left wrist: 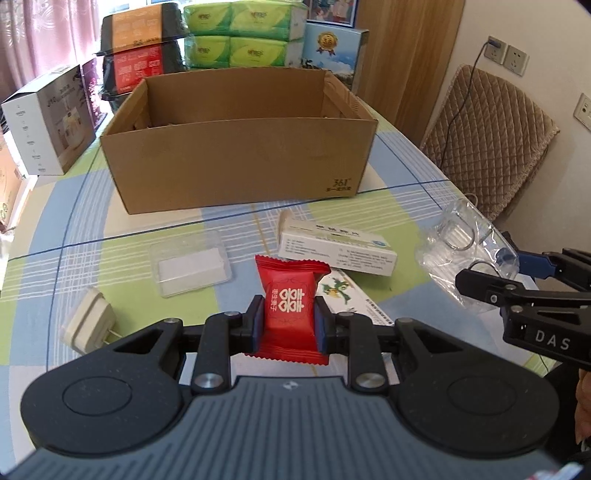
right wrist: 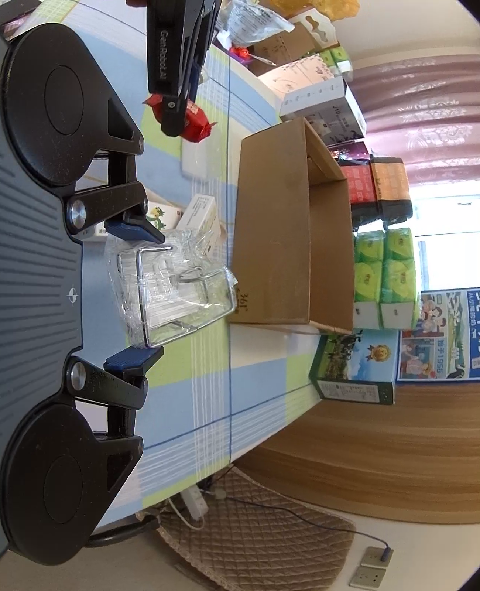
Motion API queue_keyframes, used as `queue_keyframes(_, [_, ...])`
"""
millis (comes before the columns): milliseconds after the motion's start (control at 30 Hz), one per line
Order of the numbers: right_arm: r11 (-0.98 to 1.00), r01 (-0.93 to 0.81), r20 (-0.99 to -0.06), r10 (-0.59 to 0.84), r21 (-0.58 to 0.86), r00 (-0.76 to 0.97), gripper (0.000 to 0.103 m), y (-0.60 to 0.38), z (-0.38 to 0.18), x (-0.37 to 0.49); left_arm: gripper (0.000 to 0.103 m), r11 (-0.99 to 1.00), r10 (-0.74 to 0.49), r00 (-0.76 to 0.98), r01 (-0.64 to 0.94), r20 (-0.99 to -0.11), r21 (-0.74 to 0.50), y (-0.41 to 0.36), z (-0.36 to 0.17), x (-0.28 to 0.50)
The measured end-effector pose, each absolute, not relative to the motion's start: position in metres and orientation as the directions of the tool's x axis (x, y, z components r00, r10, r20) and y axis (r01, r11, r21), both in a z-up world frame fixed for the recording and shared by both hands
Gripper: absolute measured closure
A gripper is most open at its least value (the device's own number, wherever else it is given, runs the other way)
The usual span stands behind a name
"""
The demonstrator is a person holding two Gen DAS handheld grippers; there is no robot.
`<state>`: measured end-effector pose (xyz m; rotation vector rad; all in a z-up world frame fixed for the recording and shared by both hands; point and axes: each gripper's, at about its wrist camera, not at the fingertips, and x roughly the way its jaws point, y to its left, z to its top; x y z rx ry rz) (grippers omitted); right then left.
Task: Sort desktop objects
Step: 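Carry the candy packet and clear tray into the cardboard box and release both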
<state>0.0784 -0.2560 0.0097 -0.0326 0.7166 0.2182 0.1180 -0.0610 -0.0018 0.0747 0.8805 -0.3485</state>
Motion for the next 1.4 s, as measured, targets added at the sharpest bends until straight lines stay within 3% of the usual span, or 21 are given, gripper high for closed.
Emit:
queue_keyframes(533, [0.968,-0.244,-0.631,0.225,0.058,0.743,0.049,-0.248,0.037,0.111,0.081,0.950,-0.275,0.644,0.298,-0.713,-0.098,-0.044,0.038,0.143])
queue_keyframes(967, [0.941,-0.337,-0.569,0.294,0.032,0.768,0.049,-0.226,0.084,0.214,0.081,0.955,-0.266,0.661,0.280,-0.702,-0.099,-0.043,0.070,0.245])
queue_keyframes(1400, [0.943,-0.326,-0.601,0.301,0.072,0.740,0.049,-0.215,0.068,0.315,0.081,0.957,-0.219,0.640,0.289,-0.736,-0.034,-0.050,0.063,0.339])
